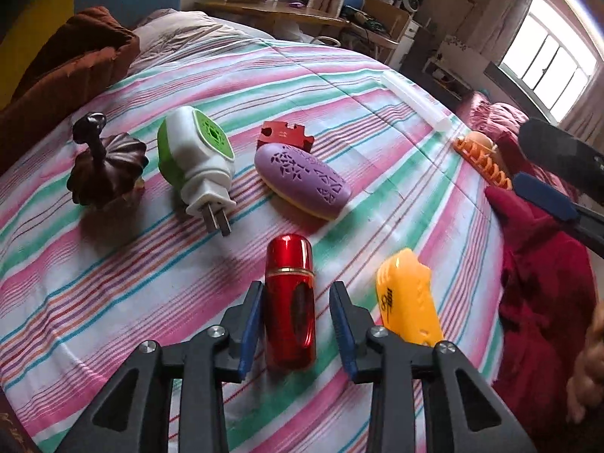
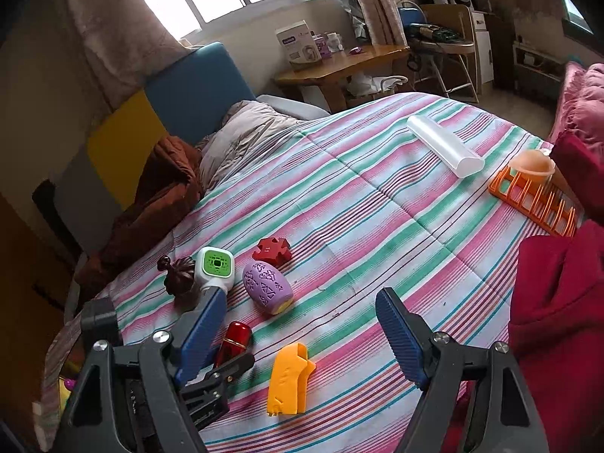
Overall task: Organize rigid objects
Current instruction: 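Grasp the red cylinder with the left gripper while right gripper grasps the yellow toy gun, then carry the red cylinder into the gold tray and release it with the left gripper, then carry the yellow toy gun with the right gripper and release it in the tray, then move both tools back toward the remaining toys on the bed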
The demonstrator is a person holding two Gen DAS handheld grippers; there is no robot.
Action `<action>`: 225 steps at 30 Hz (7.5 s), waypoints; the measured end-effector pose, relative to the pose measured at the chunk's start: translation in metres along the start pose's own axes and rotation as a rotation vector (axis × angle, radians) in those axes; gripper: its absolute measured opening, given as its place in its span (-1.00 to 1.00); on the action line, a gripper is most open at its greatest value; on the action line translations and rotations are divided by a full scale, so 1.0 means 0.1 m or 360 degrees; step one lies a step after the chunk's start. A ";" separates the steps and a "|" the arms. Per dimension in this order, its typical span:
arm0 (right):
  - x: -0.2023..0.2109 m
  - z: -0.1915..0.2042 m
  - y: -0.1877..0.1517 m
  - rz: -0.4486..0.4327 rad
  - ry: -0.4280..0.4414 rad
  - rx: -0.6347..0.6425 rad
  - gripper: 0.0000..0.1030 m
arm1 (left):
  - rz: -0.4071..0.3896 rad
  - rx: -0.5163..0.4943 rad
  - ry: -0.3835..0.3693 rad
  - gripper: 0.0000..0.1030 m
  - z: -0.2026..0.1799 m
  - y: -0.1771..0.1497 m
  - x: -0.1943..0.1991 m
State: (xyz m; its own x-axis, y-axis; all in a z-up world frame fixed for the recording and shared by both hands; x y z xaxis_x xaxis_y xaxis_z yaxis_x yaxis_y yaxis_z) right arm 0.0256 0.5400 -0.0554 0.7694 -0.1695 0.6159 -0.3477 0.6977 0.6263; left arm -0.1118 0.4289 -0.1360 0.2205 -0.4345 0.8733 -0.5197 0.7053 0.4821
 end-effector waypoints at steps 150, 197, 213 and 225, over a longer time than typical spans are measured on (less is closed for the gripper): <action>-0.29 3.76 -3.02 0.1020 0.0944 0.1499 -0.46 | -0.0431 0.1482 0.1144 -0.45 2.48 -3.58 3.11; 0.36 3.03 -1.93 0.0303 0.0643 0.1339 0.24 | -0.0512 0.1056 0.1108 -0.43 1.89 -2.77 3.15; 0.07 1.81 -0.68 0.0142 0.0188 0.1015 0.24 | -0.0456 0.0719 0.0883 -0.43 1.43 -1.88 2.55; -0.25 0.90 -0.02 0.0076 0.0009 0.0669 0.41 | -0.0365 0.0504 0.0834 -0.43 1.07 -1.49 2.15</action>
State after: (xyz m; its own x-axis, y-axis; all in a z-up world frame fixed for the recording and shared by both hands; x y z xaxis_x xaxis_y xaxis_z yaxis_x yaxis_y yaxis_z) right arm -0.0406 0.4805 -0.0289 0.7494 -0.1392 0.6473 -0.5706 0.3601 0.7381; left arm -0.0748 0.1704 -0.0272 0.6861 -0.1673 0.7080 -0.6119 0.3935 0.6861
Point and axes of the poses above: each gripper's, at about its wrist camera, not at the fingertips, and x roughly against the way its jaws point, z to its left, y to its top, the point moved 2 cm from there along -x, roughly the way its jaws point, and after that the axes turned 10 degrees about y, right-handed, at the moved point
